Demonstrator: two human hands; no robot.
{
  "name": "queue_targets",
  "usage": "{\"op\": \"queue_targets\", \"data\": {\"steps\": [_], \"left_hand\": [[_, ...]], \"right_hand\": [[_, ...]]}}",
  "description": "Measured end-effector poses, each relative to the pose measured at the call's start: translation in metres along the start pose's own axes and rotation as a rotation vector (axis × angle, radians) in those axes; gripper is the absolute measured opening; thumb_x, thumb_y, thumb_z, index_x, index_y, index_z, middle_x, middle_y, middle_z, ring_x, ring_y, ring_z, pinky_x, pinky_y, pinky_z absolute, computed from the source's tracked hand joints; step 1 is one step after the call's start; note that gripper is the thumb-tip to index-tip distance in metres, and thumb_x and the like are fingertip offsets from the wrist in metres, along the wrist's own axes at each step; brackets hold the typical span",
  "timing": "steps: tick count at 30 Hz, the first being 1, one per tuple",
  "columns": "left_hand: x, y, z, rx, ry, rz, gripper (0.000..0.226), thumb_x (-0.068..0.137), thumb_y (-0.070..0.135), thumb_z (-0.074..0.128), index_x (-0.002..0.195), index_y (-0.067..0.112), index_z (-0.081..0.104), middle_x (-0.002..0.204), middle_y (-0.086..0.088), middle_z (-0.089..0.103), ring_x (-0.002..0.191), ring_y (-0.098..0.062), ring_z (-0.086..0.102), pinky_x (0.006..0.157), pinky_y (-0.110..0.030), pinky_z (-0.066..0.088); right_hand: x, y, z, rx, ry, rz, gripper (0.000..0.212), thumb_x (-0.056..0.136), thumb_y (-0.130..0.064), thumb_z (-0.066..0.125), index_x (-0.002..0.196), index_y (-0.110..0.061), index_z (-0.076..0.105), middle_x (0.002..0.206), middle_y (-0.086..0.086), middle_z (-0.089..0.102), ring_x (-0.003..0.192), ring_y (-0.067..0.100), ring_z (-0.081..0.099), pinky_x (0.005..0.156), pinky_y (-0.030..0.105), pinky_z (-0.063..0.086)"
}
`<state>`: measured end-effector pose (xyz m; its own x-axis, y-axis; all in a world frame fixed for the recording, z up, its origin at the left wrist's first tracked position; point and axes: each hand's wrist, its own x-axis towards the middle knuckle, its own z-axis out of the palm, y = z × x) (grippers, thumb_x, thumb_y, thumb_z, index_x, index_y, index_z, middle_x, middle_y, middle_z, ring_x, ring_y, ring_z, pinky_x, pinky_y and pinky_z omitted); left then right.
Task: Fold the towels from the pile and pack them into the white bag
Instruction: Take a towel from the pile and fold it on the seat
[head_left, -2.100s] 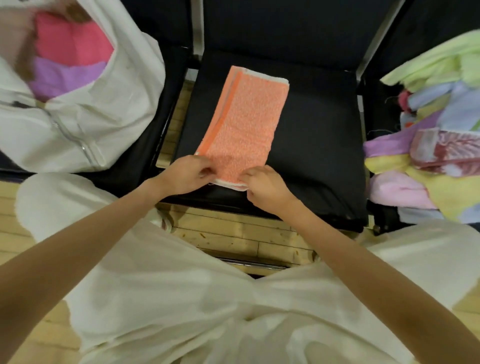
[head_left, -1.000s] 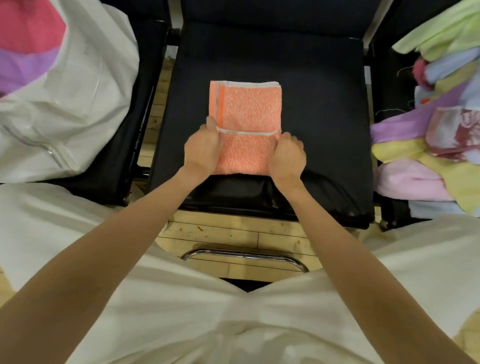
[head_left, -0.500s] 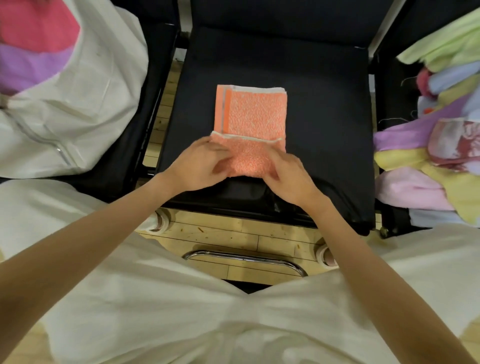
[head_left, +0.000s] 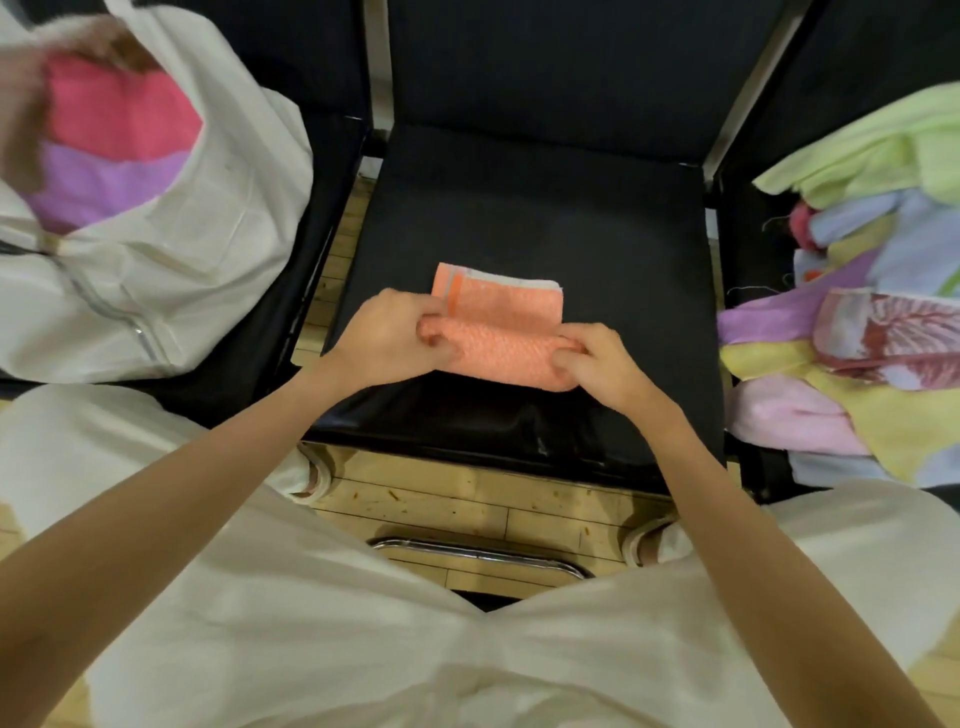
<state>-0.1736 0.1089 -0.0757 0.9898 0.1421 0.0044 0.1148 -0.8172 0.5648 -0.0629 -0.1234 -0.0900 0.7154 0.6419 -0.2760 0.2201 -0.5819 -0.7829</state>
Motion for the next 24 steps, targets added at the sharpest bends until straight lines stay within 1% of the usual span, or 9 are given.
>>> {"op": "queue_targets", "data": {"steps": [1,2,5,9,11,13,16,19,24], "left_hand": [[0.0,0.004,-0.003,-0.094,0.032,-0.026,0.022,0.07,0.033,0.062,0.067,0.012,0.06,0.058,0.0,0.056,0.053,-0.016,0.052,0.054,-0.028,0.041],[0.001,0.006,-0.005,-0.181,0.053,-0.049,0.021,0.07,0.033,0.06,0.069,0.012,0.062,0.062,-0.001,0.06,0.056,-0.015,0.054,0.054,-0.027,0.042],[0.017,0.005,0.0,-0.359,0.116,-0.211,0.006,0.078,0.016,0.065,0.084,0.017,0.067,0.079,0.004,0.065,0.073,-0.008,0.059,0.066,-0.022,0.046],[0.042,-0.002,0.017,-0.513,0.245,-0.509,0.028,0.087,0.014,0.063,0.115,0.01,0.062,0.106,0.001,0.06,0.1,-0.011,0.056,0.077,-0.015,0.042],[0.05,-0.004,0.023,-0.596,0.227,-0.62,0.039,0.089,0.015,0.06,0.127,0.01,0.054,0.112,0.0,0.054,0.106,-0.013,0.053,0.084,-0.02,0.042],[0.054,-0.006,0.028,-0.659,0.162,-0.679,0.05,0.089,0.013,0.06,0.136,0.011,0.044,0.117,-0.002,0.05,0.107,-0.013,0.05,0.086,-0.024,0.042],[0.056,-0.011,0.038,-0.582,0.111,-0.66,0.063,0.084,0.005,0.061,0.142,0.011,0.036,0.126,-0.005,0.048,0.108,-0.015,0.049,0.086,-0.027,0.044],[0.053,-0.019,0.048,-0.39,0.116,-0.583,0.063,0.084,0.011,0.066,0.141,0.01,0.037,0.132,-0.012,0.048,0.116,-0.023,0.053,0.097,-0.033,0.046],[0.042,-0.018,0.056,-0.191,0.201,-0.625,0.056,0.082,0.033,0.072,0.123,0.001,0.051,0.124,-0.016,0.052,0.109,-0.026,0.055,0.083,-0.028,0.044]], "right_hand": [[0.0,-0.001,-0.005,0.128,0.03,0.016,0.013,0.08,-0.008,0.054,0.073,-0.014,0.063,0.064,-0.002,0.05,0.06,0.008,0.047,0.06,0.029,0.039],[0.001,-0.002,-0.008,0.225,0.064,0.035,0.009,0.078,-0.01,0.054,0.074,-0.014,0.062,0.068,-0.002,0.051,0.063,0.005,0.047,0.061,0.024,0.038],[0.012,-0.003,-0.012,0.409,0.203,0.132,0.026,0.087,-0.012,0.054,0.112,-0.011,0.058,0.103,-0.004,0.056,0.09,0.002,0.053,0.071,0.018,0.042],[0.035,-0.001,0.001,0.507,0.311,0.276,0.037,0.094,-0.029,0.054,0.127,-0.016,0.044,0.11,-0.006,0.049,0.099,0.005,0.051,0.08,0.023,0.045],[0.045,0.003,0.007,0.481,0.323,0.318,0.042,0.093,-0.034,0.055,0.128,-0.016,0.042,0.117,-0.001,0.049,0.105,0.011,0.051,0.089,0.029,0.046],[0.052,0.006,0.013,0.448,0.335,0.331,0.045,0.091,-0.031,0.058,0.129,-0.014,0.039,0.116,0.0,0.049,0.103,0.012,0.051,0.089,0.03,0.046],[0.058,0.009,0.021,0.389,0.351,0.325,0.05,0.09,-0.022,0.061,0.132,-0.011,0.036,0.115,0.001,0.048,0.094,0.008,0.05,0.083,0.025,0.042],[0.062,0.013,0.028,0.271,0.366,0.315,0.056,0.089,-0.024,0.064,0.134,-0.009,0.034,0.122,0.005,0.048,0.105,0.015,0.05,0.087,0.025,0.041],[0.065,0.025,0.04,-0.053,0.388,0.395,0.062,0.085,-0.039,0.067,0.127,0.001,0.045,0.128,0.021,0.046,0.12,0.032,0.045,0.103,0.04,0.038]]}}
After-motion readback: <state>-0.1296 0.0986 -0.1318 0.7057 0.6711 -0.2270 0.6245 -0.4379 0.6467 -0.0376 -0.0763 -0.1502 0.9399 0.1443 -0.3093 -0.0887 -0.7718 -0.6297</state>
